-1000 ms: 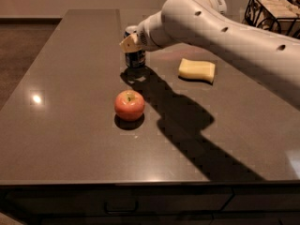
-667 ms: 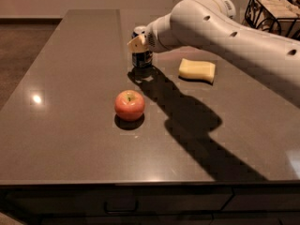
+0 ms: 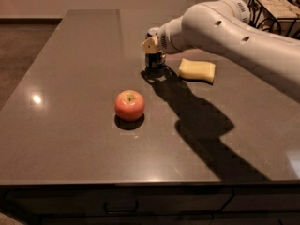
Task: Move pepsi can near sponge
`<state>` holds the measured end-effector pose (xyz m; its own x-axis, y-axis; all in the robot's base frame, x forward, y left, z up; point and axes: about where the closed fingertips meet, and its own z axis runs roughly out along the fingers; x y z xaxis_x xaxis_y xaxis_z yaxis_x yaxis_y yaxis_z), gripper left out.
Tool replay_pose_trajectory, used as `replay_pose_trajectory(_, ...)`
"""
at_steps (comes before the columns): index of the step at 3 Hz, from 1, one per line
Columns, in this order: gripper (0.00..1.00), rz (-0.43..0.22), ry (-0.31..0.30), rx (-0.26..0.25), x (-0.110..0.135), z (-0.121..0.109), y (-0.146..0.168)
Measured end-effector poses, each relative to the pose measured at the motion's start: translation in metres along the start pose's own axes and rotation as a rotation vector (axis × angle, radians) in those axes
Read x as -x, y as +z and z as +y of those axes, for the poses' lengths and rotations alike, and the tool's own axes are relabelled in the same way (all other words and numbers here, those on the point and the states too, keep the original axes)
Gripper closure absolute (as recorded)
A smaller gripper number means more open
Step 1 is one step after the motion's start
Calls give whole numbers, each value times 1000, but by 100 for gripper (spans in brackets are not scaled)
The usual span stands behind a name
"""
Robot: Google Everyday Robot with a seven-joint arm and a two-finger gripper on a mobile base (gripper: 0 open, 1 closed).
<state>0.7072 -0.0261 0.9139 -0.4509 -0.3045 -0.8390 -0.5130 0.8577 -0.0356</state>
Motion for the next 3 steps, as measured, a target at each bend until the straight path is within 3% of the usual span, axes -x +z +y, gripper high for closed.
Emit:
replay_pose_trajectory(1, 61, 15, 8, -30, -6, -10, -4)
replay_pose_trajectory(3, 15, 31, 10, -35, -13, -14, 0)
